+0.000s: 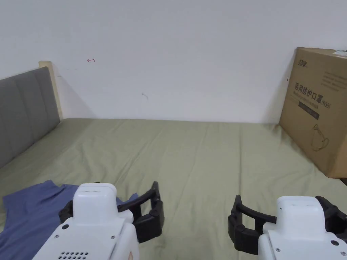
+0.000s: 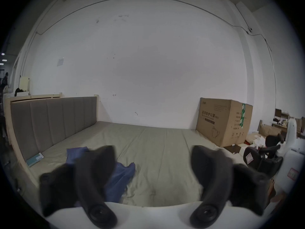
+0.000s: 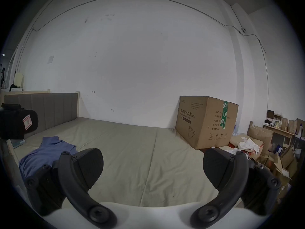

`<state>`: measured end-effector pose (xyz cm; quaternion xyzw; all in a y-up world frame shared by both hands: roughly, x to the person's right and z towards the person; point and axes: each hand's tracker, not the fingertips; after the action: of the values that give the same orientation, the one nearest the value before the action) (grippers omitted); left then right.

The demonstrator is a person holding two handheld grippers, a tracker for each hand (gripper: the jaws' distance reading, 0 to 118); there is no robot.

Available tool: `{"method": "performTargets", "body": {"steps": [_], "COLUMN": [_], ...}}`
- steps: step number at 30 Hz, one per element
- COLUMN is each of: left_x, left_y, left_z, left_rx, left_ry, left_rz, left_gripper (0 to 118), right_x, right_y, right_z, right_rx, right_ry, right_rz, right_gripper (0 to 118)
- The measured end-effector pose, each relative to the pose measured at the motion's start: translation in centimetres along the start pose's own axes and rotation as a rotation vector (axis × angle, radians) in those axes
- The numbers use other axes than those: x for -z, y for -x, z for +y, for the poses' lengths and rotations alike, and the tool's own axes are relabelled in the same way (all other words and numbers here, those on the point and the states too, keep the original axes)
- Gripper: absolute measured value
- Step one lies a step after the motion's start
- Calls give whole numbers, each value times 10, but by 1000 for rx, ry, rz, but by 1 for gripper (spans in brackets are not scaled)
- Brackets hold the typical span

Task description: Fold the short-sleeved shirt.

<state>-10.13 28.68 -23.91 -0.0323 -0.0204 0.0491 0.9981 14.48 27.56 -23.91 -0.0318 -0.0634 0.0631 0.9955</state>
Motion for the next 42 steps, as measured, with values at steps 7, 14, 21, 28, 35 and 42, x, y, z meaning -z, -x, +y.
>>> {"method": "performTargets", "body": {"steps": [7,14,21,28,35,42], "left_x": [-7,-7,-8,-38,-76,-69], "left_y": [3,1,16,72,118,142], "left_z": [-1,1,6,22,22,12], "left_rx": [26,33,22,15,33,38], "left_ry": [-52,-43,-30,-70,-48,1], "left_rz": [101,64,118,347,524,582], "left_gripper": [3,0,0,0,0,0], "right_x": [-4,0,7,14,8,14], "right_y": [-3,-3,14,80,159,192], "right_z": [4,3,12,28,39,31], "right_rx": [88,84,66,64,16,9], "right_ry": [-22,18,20,-12,-62,-11], "right_rz": [-110,-36,20,284,548,625], "right_gripper": [3,0,0,0,0,0]}}
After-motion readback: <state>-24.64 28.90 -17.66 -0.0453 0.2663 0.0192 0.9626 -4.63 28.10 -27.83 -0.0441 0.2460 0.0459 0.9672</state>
